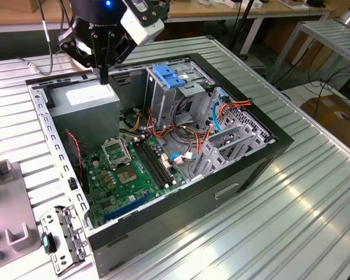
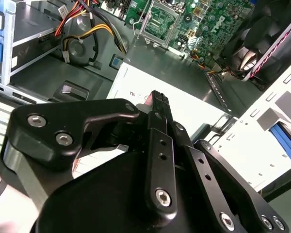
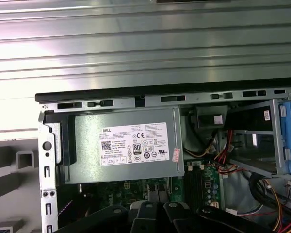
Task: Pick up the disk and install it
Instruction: 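Reach for the disk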
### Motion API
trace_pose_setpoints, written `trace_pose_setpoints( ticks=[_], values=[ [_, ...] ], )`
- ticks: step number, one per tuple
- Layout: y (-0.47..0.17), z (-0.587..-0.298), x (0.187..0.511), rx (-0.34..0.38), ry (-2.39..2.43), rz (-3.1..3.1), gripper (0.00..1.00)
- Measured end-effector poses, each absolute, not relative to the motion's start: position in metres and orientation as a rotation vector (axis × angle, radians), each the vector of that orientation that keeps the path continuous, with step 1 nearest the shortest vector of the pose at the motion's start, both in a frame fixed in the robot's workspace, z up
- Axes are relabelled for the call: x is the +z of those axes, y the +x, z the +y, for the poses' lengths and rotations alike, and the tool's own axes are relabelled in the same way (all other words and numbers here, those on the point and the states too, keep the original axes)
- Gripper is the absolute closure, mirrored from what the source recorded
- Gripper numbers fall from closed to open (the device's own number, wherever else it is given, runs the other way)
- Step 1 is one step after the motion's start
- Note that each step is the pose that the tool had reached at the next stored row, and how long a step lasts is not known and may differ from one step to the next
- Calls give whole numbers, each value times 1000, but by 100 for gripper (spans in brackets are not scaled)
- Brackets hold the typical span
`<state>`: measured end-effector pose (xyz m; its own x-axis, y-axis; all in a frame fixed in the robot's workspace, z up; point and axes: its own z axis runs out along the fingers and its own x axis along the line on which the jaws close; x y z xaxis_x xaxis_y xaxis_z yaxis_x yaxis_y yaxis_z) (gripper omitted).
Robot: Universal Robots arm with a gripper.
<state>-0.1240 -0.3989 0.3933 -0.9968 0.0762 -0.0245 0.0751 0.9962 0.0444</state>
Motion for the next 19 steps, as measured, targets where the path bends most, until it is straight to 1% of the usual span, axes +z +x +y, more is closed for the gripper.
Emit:
trace_pose_setpoints(
  ticks=[19],
  values=[
    [-136, -399, 393, 68, 118, 3112, 89]
  ],
)
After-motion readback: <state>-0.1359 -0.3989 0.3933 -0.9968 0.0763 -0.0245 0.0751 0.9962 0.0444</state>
